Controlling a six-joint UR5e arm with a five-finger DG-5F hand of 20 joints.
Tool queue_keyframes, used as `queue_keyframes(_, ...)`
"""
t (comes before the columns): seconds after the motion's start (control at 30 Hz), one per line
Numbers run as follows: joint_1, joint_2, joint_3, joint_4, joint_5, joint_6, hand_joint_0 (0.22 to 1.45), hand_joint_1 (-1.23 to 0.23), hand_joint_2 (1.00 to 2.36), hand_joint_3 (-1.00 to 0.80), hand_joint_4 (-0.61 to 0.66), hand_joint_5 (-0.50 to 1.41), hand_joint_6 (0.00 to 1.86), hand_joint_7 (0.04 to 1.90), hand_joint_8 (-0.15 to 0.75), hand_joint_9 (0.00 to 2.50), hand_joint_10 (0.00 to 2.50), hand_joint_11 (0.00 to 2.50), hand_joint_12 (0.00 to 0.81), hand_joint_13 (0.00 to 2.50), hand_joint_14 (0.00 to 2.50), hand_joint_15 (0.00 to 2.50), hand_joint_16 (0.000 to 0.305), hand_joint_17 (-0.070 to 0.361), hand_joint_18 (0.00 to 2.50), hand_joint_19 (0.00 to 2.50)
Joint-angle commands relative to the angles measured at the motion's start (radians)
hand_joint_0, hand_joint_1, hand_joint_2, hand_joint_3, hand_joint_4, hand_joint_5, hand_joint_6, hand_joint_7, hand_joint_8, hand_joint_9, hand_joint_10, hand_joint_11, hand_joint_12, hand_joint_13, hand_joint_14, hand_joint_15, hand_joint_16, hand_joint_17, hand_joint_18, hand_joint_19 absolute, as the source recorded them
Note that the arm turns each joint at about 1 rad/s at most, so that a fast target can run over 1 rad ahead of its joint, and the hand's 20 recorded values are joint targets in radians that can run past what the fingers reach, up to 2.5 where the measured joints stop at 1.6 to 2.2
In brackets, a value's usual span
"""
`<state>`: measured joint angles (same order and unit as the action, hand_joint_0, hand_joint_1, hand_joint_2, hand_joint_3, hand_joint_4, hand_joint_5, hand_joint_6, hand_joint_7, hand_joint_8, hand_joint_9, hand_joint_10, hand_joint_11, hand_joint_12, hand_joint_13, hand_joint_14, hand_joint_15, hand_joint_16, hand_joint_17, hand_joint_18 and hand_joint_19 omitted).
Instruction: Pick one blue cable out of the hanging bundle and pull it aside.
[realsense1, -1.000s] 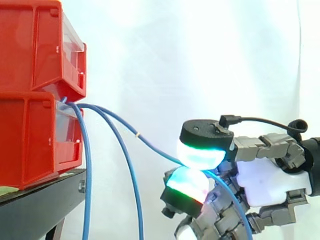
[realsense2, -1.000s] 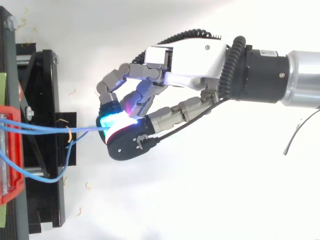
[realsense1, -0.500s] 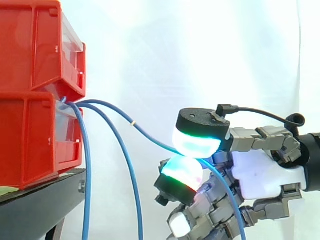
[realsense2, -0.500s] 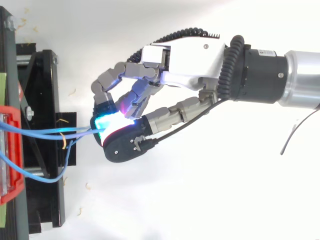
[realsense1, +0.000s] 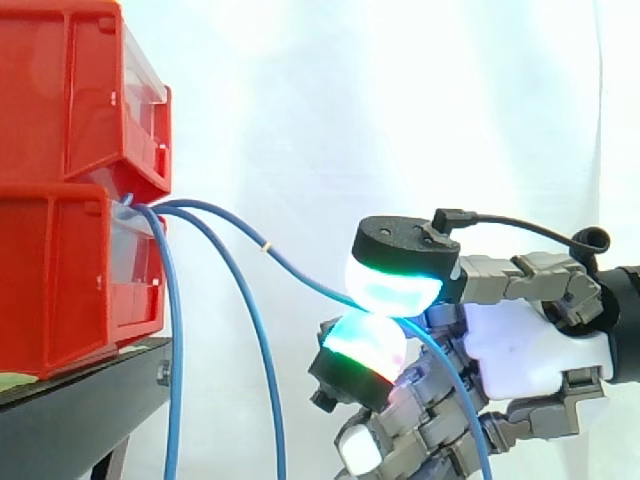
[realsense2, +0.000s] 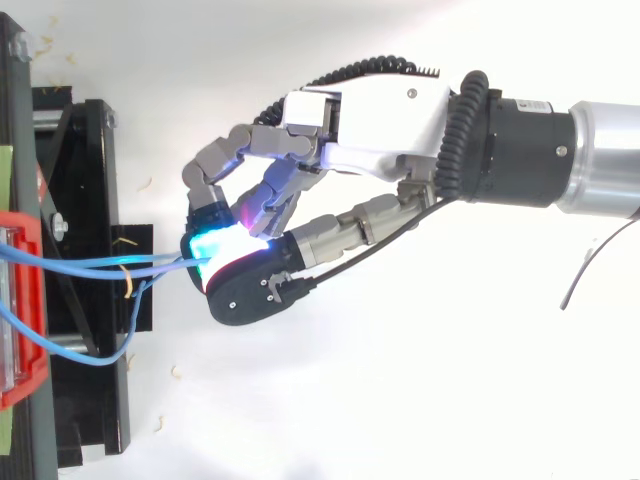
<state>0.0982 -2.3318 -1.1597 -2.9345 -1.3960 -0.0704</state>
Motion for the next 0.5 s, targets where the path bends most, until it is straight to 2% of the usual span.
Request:
queue_keyframes(0.0, 0.000, 0.000, 0.000, 0.000, 0.000, 0.000, 0.63, -0.82, 1.01, 0.08, -0.08, -0.12, 0.90, 1.40, 0.304, 0.99, 0.01, 0.32, 0.355, 0.74, 0.01, 0.30, 0.053, 0.119, 0.83, 0.39)
queue_keyframes(0.47, 0.000, 0.000, -0.002, 0.000, 0.000, 0.000, 0.63, -0.82, 1.01, 0.08, -0.09, -0.13, 0.90, 1.39, 0.302, 0.98, 0.01, 0.32, 0.354, 0.74, 0.01, 0.29, 0.053, 0.119, 0.83, 0.40)
